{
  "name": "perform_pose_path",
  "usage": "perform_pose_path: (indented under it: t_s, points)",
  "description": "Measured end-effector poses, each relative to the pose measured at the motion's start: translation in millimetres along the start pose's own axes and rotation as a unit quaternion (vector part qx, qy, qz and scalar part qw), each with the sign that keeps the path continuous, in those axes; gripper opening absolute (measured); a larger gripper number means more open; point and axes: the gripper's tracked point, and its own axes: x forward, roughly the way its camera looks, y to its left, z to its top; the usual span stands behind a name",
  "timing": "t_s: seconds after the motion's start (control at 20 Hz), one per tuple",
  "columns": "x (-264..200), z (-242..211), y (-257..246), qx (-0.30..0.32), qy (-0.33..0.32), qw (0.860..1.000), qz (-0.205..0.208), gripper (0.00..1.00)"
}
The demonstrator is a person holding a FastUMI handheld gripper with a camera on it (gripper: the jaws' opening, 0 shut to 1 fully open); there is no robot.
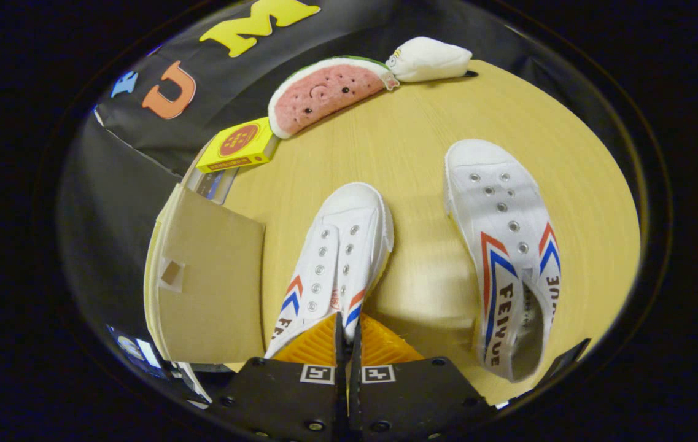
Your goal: Open the storage box then place both shoes into the box .Put the left shoe in first, then the right shoe, with the right side of both shoes facing outward in a uniform manner.
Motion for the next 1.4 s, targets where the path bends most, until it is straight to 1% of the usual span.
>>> perform_pose_path:
  t_s: [0.2, 0.35, 0.55, 0.7, 0.85, 1.1, 1.25, 1.4]
  points:
    - [-35, 7, 22, -0.01, -0.028, 1.0, 0.006, 0.01]
    - [-64, 13, 53, -0.018, -0.05, 0.999, 0.01, 0.01]
    - [-99, 28, 108, -0.027, -0.071, 0.997, 0.019, 0.01]
    - [-108, 35, 159, -0.035, -0.084, 0.995, 0.028, 0.01]
    - [-95, 33, 212, -0.047, -0.08, 0.995, 0.042, 0.01]
    - [-52, 13, 280, -0.07, -0.055, 0.995, 0.054, 0.01]
    - [-27, -6, 302, -0.079, -0.031, 0.995, 0.049, 0.01]
    - [-7, -21, 307, -0.084, -0.015, 0.996, 0.035, 0.01]
